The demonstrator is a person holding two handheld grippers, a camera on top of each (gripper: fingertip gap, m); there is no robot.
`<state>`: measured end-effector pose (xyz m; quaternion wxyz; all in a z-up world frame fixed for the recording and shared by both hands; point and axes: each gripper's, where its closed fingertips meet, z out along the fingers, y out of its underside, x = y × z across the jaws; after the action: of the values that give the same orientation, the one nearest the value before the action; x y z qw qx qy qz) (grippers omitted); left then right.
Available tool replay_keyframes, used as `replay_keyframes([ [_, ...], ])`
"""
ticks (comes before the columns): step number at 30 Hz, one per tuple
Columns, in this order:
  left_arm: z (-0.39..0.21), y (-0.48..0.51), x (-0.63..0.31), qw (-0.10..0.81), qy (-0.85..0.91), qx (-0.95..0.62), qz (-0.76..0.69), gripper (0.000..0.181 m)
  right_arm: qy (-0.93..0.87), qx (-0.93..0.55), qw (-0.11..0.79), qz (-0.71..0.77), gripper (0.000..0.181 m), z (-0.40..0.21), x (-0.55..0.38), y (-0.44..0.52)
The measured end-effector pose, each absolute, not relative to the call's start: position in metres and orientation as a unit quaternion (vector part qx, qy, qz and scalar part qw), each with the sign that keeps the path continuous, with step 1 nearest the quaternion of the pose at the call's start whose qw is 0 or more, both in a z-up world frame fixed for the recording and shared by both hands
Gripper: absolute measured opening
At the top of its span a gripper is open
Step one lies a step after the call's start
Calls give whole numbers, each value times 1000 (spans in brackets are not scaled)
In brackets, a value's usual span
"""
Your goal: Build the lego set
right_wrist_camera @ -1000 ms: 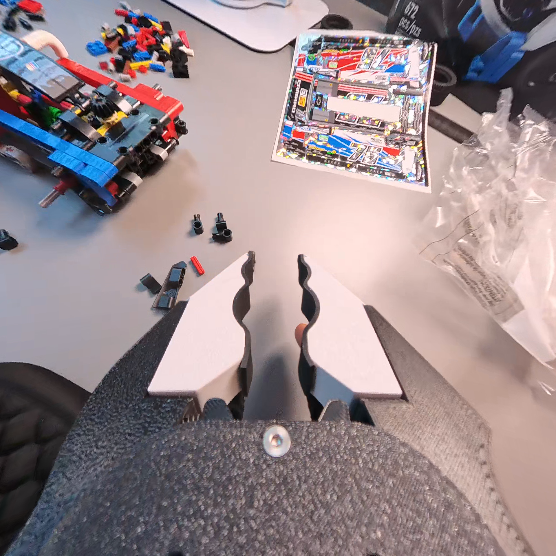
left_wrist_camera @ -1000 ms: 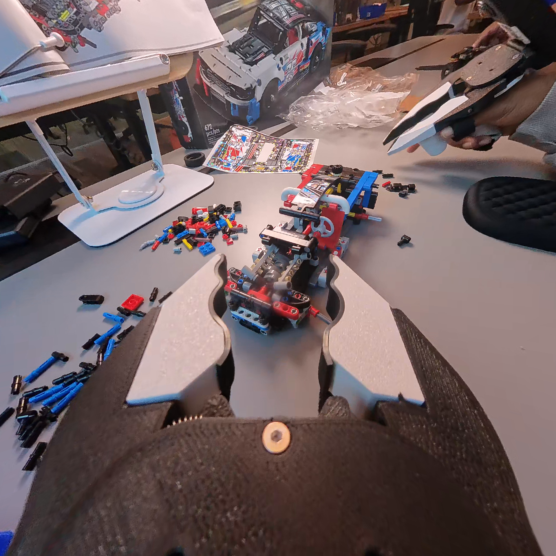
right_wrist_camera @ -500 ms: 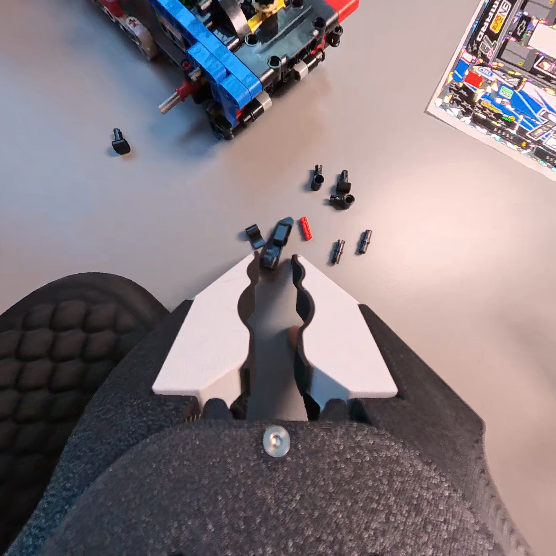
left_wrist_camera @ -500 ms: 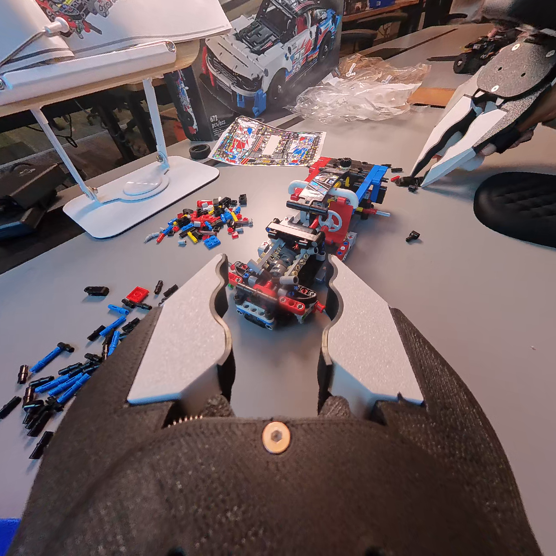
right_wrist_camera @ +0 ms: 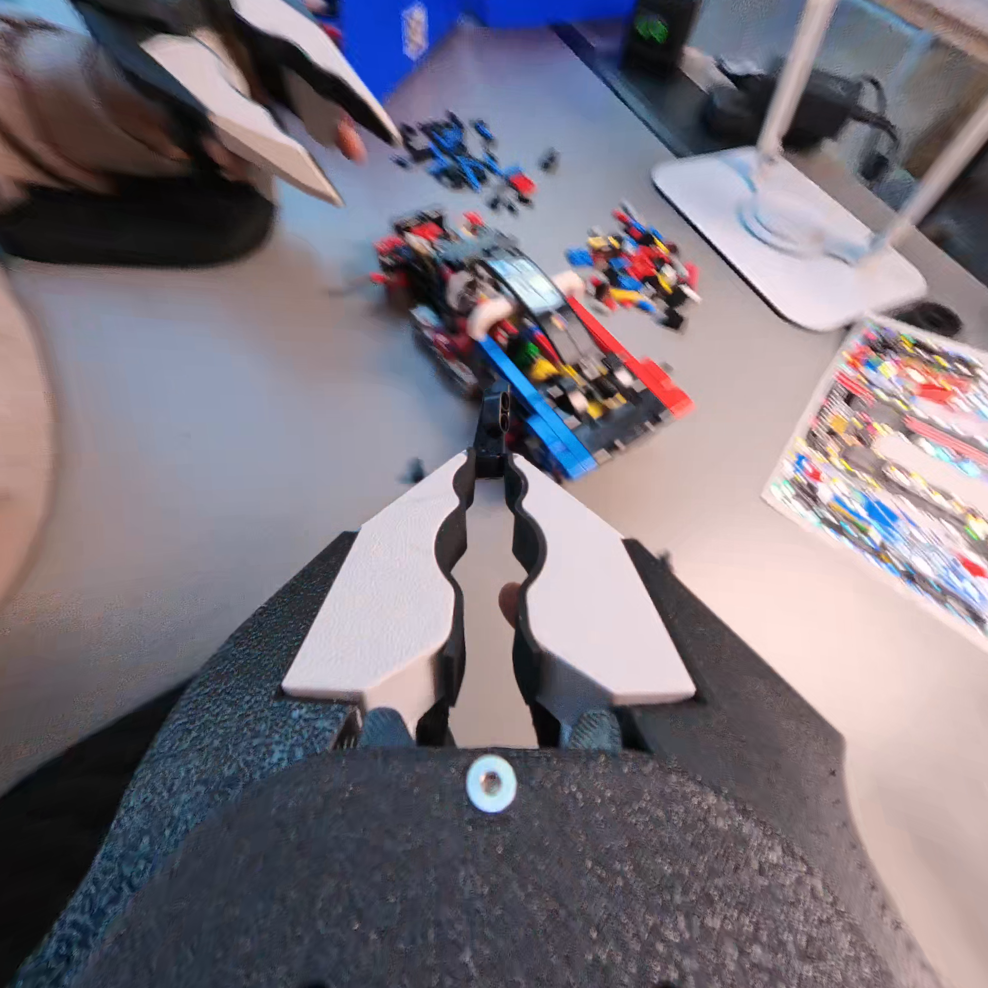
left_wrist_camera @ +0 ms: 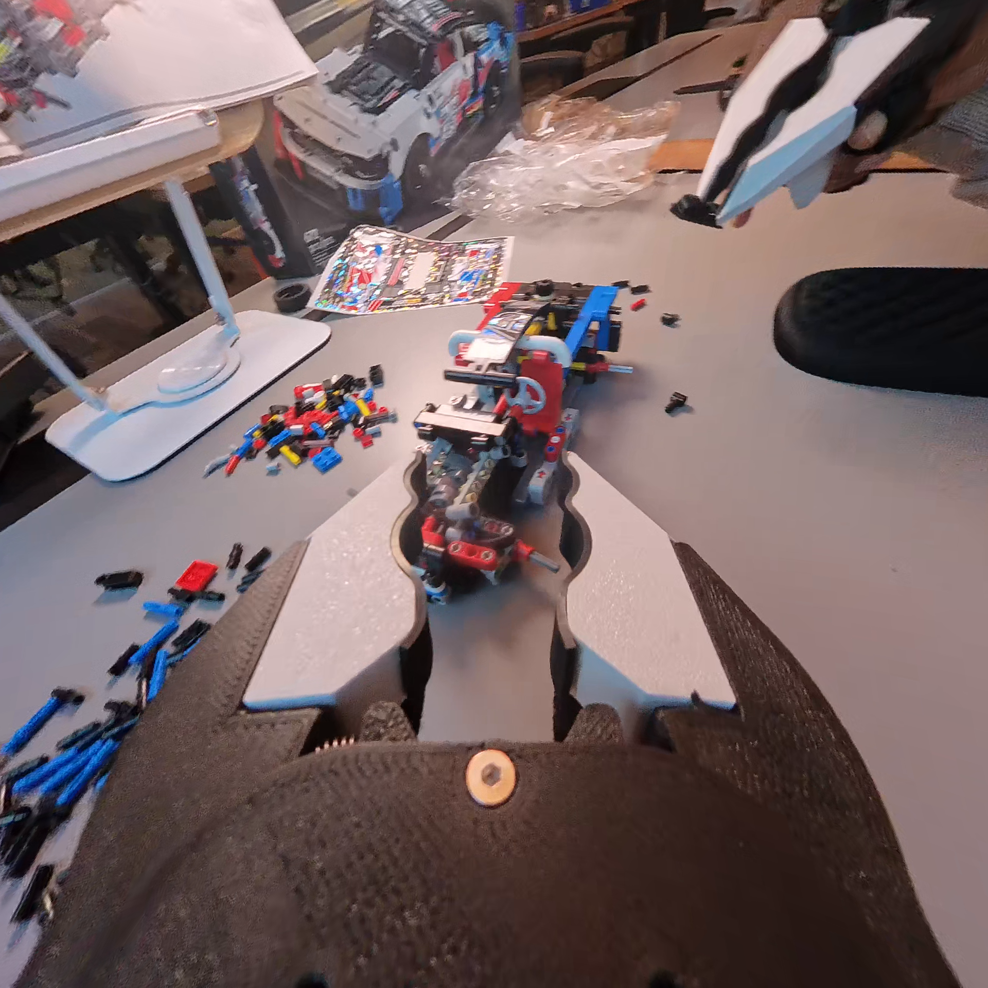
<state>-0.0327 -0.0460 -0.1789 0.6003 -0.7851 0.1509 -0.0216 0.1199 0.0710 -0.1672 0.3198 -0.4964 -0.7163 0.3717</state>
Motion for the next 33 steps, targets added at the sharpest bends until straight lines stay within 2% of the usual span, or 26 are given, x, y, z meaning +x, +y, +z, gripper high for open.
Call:
replay_keyframes([
  [4, -180, -53, 11, 601, 262, -754, -49, 31, -763, -406, 248, 438, 8, -168, 92, -7],
  [8, -183, -59, 45, 600, 342, -721, -49, 34, -774, -383, 135, 485, 8, -193, 73, -60],
  [13, -183, -73, 69, 602, 404, -686, -66, 25, -752, -387, 53, 531, 8, -200, 74, -79],
  [18, -193, -76, 80, 585, 443, -678, -45, 23, -726, -399, 14, 561, 8, -197, 79, -79],
  [20, -198, -76, 83, 576, 458, -676, -33, 18, -725, -395, -1, 565, 8, -198, 81, -83],
  [23, -204, -78, 88, 565, 478, -672, -21, 0, -721, -394, -22, 570, 8, -200, 82, -87],
  [33, -200, -74, 84, 566, 444, -692, -53, 0, -680, -417, -36, 603, 8, -191, 78, -75],
])
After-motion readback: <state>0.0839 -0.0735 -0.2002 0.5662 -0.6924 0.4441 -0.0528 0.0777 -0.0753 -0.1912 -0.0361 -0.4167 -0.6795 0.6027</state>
